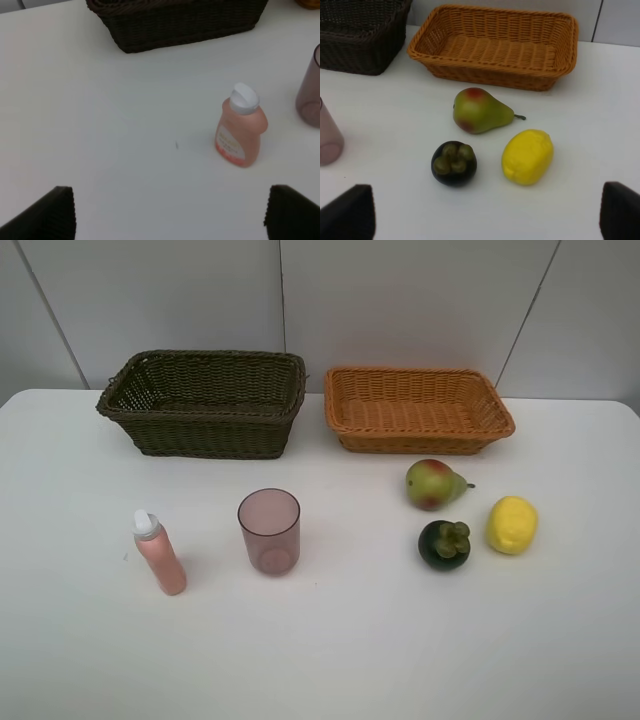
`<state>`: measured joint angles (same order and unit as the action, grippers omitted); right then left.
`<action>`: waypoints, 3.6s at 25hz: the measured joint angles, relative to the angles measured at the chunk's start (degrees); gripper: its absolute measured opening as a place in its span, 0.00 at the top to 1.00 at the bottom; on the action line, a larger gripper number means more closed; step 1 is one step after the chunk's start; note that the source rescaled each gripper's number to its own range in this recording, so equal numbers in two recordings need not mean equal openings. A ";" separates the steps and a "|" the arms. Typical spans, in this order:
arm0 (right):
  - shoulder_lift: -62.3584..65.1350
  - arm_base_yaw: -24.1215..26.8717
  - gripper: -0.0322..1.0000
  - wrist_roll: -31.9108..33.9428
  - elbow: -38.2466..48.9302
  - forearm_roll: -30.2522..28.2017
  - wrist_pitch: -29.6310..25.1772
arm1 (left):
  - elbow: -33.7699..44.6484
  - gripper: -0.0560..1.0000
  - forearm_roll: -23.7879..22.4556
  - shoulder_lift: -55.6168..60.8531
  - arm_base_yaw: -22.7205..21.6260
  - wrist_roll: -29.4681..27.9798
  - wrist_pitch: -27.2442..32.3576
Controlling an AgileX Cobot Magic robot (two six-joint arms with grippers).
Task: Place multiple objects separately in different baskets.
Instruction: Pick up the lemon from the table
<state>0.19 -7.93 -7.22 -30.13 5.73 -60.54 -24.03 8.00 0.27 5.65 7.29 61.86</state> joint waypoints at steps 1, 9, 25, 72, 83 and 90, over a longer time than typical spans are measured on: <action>0.00 0.00 0.12 0.00 0.00 0.00 0.00 | 0.00 0.00 0.00 0.00 0.00 0.00 0.00; 0.00 0.00 0.12 0.18 0.00 0.00 0.00 | 0.00 0.00 0.00 0.00 0.00 0.00 0.00; 0.00 0.00 0.12 1.04 0.00 0.00 0.06 | 0.00 0.00 0.00 0.00 0.00 0.00 0.00; -78.71 0.08 0.16 14.36 -13.61 -1.40 26.45 | 0.00 0.00 0.00 0.00 0.00 0.00 0.00; -90.37 4.79 0.17 16.47 -14.05 -1.97 30.27 | 0.00 0.00 0.00 0.00 0.00 0.00 0.00; -95.93 4.79 0.17 16.58 -14.58 -1.97 32.75 | 0.00 0.00 0.00 0.00 0.00 0.00 0.00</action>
<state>-95.74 -3.14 9.36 -44.71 3.76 -27.79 -24.03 8.00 0.27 5.65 7.29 61.86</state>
